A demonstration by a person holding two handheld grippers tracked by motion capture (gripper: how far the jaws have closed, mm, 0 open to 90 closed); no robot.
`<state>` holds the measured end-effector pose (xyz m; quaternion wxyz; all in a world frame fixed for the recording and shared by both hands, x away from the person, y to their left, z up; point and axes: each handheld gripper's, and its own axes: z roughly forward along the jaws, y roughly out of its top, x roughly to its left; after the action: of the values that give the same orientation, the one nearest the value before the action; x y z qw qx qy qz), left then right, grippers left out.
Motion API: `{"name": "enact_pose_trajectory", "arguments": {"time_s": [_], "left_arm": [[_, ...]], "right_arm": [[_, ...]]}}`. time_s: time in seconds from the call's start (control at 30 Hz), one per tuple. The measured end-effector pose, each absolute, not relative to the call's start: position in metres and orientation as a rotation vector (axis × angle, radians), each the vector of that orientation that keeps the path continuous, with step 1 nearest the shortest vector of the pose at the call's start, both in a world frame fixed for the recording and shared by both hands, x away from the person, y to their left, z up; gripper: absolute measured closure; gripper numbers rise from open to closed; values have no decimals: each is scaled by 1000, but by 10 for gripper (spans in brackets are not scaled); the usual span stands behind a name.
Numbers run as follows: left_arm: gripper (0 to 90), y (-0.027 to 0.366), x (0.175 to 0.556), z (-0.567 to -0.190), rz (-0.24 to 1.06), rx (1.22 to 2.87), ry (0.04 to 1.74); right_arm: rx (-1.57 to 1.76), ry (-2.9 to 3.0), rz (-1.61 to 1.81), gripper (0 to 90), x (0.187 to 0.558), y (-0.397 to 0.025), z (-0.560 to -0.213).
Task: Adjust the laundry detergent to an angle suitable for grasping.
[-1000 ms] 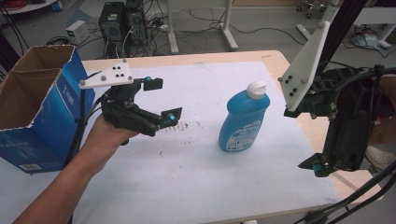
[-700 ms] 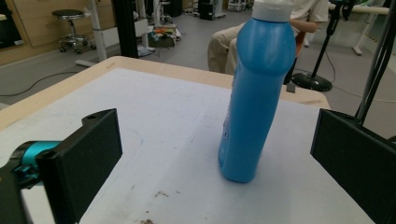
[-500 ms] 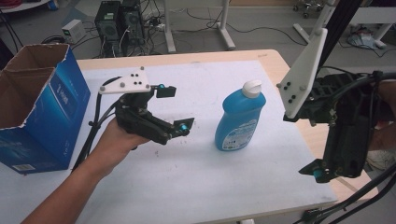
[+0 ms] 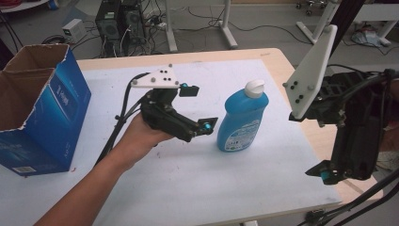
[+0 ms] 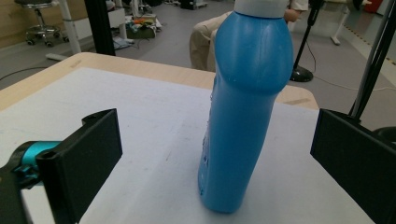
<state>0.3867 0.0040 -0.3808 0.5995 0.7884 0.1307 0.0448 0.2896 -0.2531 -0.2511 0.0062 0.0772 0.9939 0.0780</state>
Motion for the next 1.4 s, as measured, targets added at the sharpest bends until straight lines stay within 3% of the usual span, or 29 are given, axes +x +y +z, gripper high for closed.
{"name": "enact_pose_trajectory", "arguments": {"time_s": [0.4,1.4], "left_arm": [[20,-34,392,-390,61,1868,269],[20,-77,400,-410,54,1897,287]], "right_arm": [[239,3118,243,20,292,-255,-255],[241,3113,264,20,295,-264,-256]]}}
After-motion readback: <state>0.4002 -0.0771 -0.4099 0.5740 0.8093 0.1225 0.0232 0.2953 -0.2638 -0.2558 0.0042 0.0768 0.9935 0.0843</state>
